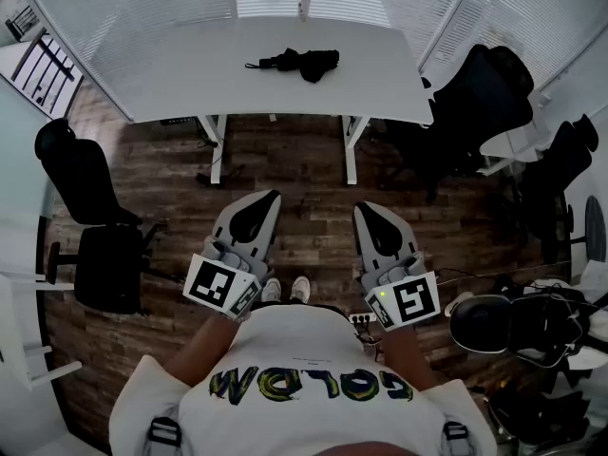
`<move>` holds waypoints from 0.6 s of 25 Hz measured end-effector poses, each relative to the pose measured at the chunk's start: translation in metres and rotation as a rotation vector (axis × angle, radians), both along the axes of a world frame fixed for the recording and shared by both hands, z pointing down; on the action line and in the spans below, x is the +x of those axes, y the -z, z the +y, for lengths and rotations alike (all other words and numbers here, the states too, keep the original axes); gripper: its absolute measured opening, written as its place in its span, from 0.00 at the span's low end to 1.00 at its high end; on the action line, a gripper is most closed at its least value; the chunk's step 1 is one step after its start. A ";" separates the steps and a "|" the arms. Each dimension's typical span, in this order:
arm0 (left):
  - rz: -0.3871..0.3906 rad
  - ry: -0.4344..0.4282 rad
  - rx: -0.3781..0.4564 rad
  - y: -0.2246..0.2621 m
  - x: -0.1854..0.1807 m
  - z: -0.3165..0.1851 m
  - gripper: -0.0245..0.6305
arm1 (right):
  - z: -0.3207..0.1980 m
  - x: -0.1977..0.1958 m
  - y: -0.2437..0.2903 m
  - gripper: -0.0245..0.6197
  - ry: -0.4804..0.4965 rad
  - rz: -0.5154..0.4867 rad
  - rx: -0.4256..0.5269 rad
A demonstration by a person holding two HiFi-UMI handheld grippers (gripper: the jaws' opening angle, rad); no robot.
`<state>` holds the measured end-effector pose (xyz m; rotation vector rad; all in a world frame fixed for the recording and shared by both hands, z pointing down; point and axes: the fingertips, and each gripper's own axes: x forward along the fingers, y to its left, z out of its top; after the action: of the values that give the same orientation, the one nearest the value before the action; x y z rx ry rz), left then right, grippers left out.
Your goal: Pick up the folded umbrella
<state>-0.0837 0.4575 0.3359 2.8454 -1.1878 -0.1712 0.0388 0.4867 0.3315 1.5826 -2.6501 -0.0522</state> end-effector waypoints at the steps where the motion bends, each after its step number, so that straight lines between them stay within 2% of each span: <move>1: 0.000 0.000 -0.001 -0.001 0.005 0.001 0.05 | 0.001 0.005 -0.001 0.05 -0.001 -0.001 -0.002; 7: -0.001 0.000 -0.023 -0.007 0.030 0.003 0.05 | 0.000 0.027 -0.004 0.05 0.013 -0.027 -0.018; 15: -0.012 -0.004 -0.021 -0.011 0.045 -0.011 0.05 | -0.014 0.043 -0.009 0.05 0.009 -0.047 -0.014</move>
<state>-0.0386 0.4467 0.3468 2.8349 -1.1790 -0.1408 0.0821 0.4726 0.3401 1.5873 -2.6864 0.0030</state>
